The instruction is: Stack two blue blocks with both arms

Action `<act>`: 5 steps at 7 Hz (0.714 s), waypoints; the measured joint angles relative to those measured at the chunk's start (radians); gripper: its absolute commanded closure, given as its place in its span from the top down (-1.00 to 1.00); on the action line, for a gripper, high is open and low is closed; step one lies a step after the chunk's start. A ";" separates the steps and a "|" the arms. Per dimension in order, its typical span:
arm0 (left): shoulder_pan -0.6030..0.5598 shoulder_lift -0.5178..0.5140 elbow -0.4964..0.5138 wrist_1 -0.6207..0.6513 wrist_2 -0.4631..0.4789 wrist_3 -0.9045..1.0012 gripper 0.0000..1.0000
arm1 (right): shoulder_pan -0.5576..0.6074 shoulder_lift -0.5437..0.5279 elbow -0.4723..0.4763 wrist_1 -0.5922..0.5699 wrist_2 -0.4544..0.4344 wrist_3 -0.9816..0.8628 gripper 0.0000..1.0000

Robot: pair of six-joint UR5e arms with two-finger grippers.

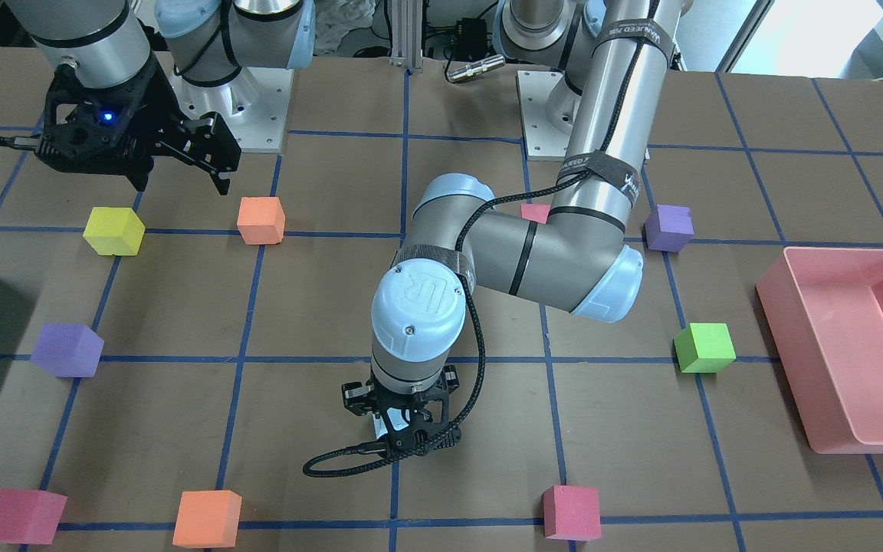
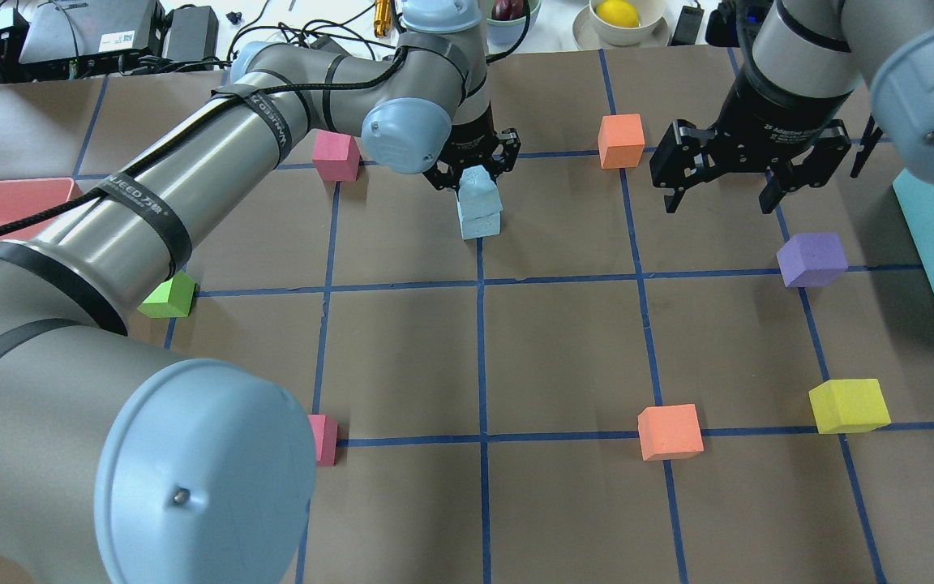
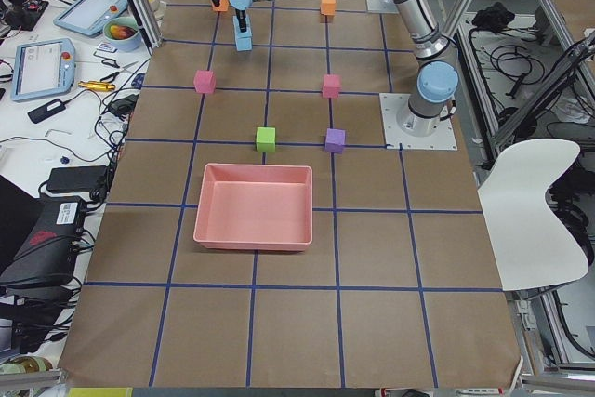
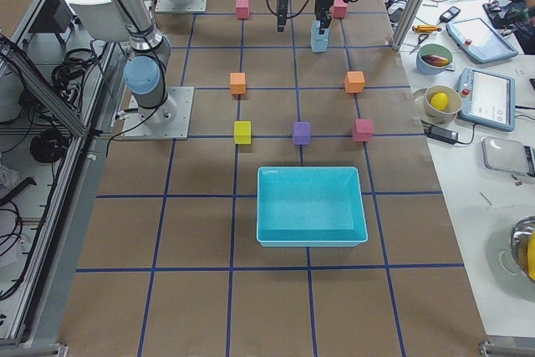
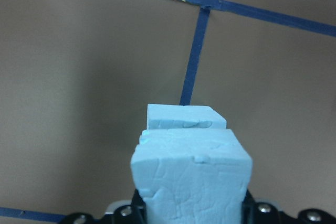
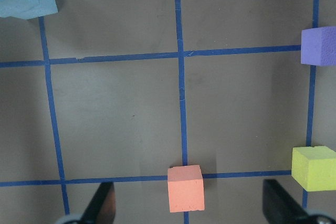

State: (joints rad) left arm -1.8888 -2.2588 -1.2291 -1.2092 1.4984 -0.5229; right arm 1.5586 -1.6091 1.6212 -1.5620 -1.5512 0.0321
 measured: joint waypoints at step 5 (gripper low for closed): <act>0.000 -0.006 0.001 0.023 0.004 0.022 1.00 | 0.000 0.000 0.001 -0.002 -0.048 0.000 1.00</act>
State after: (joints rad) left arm -1.8888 -2.2651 -1.2283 -1.1864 1.5025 -0.5010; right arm 1.5585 -1.6092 1.6217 -1.5640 -1.5991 0.0320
